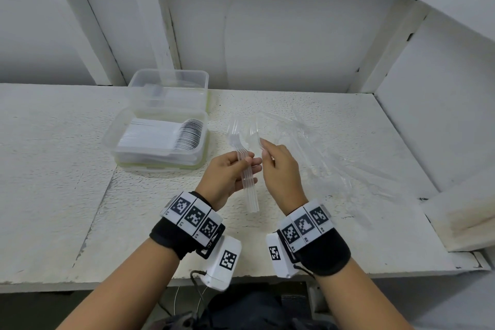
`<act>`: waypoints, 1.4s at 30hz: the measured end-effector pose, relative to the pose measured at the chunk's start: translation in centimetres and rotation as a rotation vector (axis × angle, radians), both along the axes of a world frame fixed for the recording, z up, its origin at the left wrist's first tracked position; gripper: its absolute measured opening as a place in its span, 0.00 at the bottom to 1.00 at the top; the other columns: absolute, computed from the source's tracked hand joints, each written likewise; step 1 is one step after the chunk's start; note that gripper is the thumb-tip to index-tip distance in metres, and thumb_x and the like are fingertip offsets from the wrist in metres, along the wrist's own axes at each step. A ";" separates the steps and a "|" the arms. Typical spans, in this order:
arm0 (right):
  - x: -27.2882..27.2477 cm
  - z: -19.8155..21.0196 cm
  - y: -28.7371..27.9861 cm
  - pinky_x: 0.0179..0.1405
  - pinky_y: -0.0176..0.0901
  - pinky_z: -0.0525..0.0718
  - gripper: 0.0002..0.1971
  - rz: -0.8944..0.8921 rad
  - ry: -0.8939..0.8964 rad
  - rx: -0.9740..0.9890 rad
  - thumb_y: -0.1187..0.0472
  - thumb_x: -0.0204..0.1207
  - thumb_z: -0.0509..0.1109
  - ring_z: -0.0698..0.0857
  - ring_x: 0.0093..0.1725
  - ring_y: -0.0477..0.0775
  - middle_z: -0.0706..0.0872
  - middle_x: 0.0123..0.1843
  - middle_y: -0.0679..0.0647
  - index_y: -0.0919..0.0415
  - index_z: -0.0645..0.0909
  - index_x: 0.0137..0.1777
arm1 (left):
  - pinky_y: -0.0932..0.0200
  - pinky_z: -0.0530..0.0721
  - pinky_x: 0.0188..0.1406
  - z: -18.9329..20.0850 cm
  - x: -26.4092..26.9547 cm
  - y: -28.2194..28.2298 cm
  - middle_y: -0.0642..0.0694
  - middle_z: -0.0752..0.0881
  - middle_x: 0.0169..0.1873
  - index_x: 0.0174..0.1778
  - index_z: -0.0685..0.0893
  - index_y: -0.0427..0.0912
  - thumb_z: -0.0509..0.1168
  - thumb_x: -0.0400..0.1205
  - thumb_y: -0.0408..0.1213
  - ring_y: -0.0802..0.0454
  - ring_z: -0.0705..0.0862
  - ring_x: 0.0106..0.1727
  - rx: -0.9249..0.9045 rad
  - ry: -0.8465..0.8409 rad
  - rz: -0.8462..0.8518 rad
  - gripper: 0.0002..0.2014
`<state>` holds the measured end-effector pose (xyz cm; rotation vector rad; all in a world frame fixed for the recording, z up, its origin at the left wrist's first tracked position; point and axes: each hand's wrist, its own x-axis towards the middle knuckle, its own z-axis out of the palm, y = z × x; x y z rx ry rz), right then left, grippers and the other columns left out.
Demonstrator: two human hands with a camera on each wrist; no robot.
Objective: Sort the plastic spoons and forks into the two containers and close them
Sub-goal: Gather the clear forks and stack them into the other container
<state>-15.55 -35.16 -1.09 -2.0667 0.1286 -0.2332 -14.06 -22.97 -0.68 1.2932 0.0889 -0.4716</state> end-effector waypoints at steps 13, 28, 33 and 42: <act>0.5 -0.2 2.0 0.43 0.15 0.74 0.11 -0.083 -0.158 0.035 0.67 0.78 0.66 0.78 0.48 0.43 0.77 0.50 0.49 0.62 0.86 0.57 | 0.64 0.86 0.36 0.6 -0.2 0.3 0.48 0.91 0.38 0.51 0.84 0.37 0.57 0.85 0.30 0.56 0.90 0.41 -0.039 -0.086 -0.001 0.09; 1.6 1.9 -0.2 0.57 0.33 0.76 0.14 0.131 -0.286 -0.220 0.58 0.77 0.64 0.76 0.55 0.49 0.72 0.56 0.50 0.57 0.79 0.60 | 0.63 0.73 0.28 2.6 2.4 4.0 0.48 0.75 0.30 0.52 0.81 0.42 0.55 0.86 0.39 0.55 0.74 0.30 0.525 -0.155 -0.329 0.10; 3.5 3.2 -0.9 0.54 0.54 0.75 0.23 0.347 -0.630 -0.960 0.49 0.72 0.62 0.74 0.62 0.60 0.76 0.64 0.55 0.52 0.72 0.67 | 0.68 0.73 0.27 5.1 4.5 5.7 0.52 0.76 0.30 0.45 0.79 0.41 0.65 0.81 0.44 0.57 0.74 0.30 0.984 -0.417 -0.681 0.09; 6.4 3.3 0.8 0.22 0.39 0.69 0.11 0.663 -0.666 -1.067 0.59 0.78 0.64 0.74 0.26 0.51 0.83 0.44 0.57 0.60 0.73 0.59 | 0.74 0.71 0.28 6.7 7.0 7.7 0.57 0.77 0.32 0.52 0.68 0.48 0.68 0.76 0.34 0.63 0.74 0.32 1.170 -0.540 -0.682 0.16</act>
